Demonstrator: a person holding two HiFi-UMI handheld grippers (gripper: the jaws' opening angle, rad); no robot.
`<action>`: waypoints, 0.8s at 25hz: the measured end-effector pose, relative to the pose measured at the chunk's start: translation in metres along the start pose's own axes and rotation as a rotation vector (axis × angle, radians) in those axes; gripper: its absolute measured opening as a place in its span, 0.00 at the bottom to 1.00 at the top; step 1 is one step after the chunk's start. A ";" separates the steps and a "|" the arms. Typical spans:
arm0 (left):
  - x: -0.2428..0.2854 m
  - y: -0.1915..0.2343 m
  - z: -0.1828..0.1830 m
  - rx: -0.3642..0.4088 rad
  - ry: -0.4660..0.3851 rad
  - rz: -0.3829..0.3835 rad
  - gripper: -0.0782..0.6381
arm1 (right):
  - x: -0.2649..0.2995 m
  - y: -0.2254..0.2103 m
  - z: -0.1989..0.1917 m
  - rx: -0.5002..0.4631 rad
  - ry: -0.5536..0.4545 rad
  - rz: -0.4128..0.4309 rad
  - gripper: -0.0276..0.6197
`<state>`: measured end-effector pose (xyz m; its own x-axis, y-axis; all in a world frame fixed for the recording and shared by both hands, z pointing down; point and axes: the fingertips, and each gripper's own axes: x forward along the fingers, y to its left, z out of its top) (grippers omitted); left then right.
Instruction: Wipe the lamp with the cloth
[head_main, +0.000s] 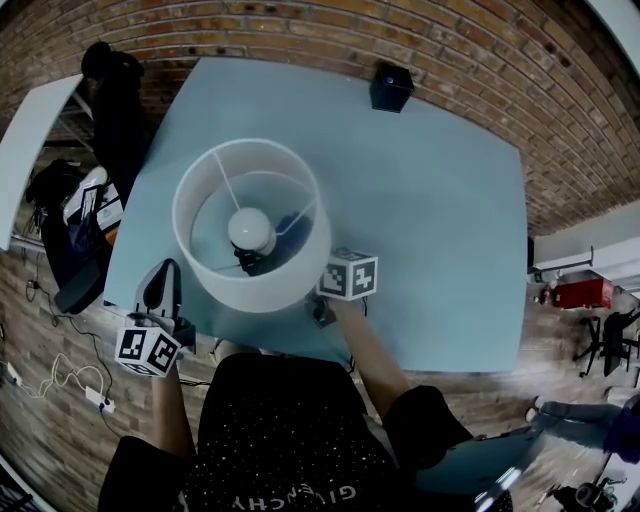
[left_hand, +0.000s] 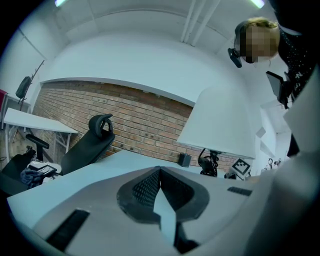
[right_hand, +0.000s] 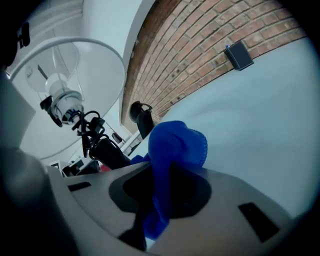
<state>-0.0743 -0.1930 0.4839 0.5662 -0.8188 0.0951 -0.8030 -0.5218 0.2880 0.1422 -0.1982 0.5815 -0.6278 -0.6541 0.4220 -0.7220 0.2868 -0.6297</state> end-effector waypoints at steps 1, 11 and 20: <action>0.002 0.000 0.001 -0.001 -0.001 -0.002 0.12 | 0.000 -0.002 -0.001 0.001 0.018 -0.025 0.16; 0.002 0.007 0.025 0.066 0.016 0.037 0.12 | -0.134 -0.003 0.043 -0.247 -0.351 -0.288 0.16; -0.006 -0.011 0.085 0.109 -0.072 0.037 0.12 | -0.227 0.080 0.082 -0.518 -0.690 -0.385 0.16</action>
<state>-0.0845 -0.2029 0.3990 0.5246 -0.8507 0.0342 -0.8404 -0.5110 0.1804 0.2505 -0.0841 0.3823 -0.1283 -0.9908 -0.0428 -0.9873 0.1316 -0.0889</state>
